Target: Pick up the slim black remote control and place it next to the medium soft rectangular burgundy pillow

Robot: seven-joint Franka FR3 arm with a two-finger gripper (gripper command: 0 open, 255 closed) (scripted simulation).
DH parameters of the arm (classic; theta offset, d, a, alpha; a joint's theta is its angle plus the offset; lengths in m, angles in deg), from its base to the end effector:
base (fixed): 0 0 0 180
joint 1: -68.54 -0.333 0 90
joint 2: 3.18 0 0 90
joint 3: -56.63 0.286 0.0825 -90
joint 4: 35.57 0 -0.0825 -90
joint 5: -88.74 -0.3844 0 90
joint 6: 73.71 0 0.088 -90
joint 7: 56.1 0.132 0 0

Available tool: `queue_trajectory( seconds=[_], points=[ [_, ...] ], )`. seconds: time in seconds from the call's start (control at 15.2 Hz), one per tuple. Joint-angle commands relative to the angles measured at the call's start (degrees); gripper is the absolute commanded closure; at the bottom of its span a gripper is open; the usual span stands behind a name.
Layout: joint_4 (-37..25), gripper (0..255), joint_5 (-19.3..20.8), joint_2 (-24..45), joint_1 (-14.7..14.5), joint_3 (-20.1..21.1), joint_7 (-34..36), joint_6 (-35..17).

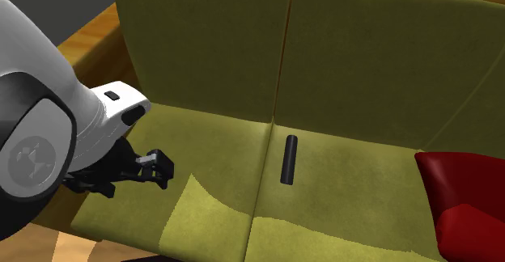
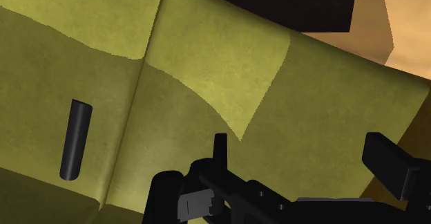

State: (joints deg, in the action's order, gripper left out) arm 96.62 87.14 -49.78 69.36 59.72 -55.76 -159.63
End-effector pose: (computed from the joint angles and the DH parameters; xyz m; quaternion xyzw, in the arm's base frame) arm 0.3143 0.0203 0.5693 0.9999 0.0095 0.0026 0.0056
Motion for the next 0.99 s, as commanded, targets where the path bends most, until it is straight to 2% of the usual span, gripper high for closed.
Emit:
queue_trajectory(
  seconds=[0.0, 0.46, 0.92],
  points=[
    [0.0, 0, 0.0, 0.0, 0.0, 0.0, 0.0, 0.0],
    [3.3, 0, 3.0, 6.4, 3.7, -5.8, -2.8, -9.6],
    [3.8, 0, 4.9, 15.5, 7.0, -11.7, -5.6, -19.1]
  ],
)
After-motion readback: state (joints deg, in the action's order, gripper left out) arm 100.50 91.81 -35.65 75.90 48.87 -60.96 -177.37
